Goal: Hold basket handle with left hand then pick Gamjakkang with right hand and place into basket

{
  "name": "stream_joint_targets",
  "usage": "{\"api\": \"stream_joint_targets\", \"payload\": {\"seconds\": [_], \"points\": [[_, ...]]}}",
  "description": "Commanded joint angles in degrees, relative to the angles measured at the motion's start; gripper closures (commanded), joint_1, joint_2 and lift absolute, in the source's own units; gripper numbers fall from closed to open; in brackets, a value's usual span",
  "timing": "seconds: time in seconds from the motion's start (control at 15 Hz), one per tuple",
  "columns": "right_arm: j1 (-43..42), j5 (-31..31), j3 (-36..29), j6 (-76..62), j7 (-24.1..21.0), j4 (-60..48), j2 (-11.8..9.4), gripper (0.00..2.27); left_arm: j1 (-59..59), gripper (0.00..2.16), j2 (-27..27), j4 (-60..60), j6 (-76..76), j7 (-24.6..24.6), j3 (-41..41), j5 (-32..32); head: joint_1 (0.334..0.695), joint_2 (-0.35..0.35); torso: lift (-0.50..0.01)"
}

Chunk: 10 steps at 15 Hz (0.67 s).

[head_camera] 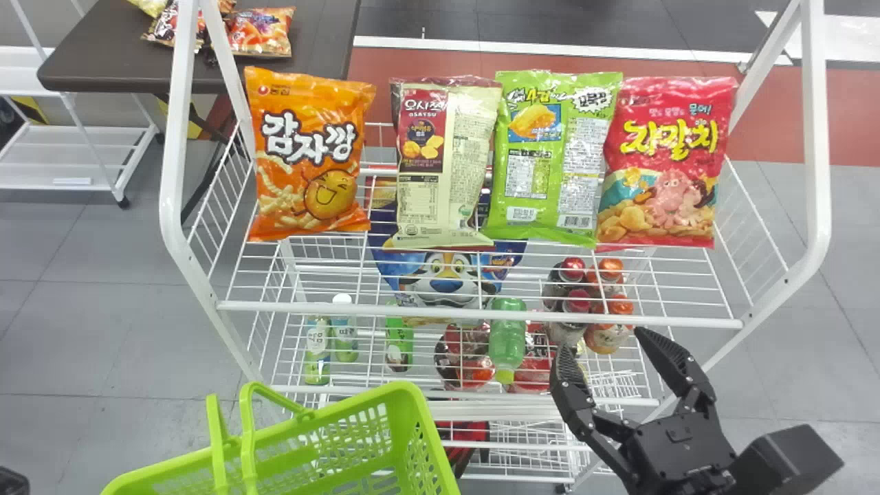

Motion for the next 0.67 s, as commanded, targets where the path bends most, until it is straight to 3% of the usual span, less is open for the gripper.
{"api": "stream_joint_targets", "payload": {"seconds": [0.0, 0.6], "points": [[0.1, 0.1, 0.0, 0.0, 0.0, -0.1, 0.0, 0.1, 0.0, 2.15, 0.1, 0.0, 0.1, 0.0, -0.1, 0.0, 0.695, -0.045, -0.018], [-0.5, 0.2, 0.7, -0.2, 0.4, 0.1, 0.0, 0.1, -0.1, 2.15, 0.1, 0.1, 0.1, 0.3, -0.1, 0.0, 0.695, -0.039, -0.018]]}}
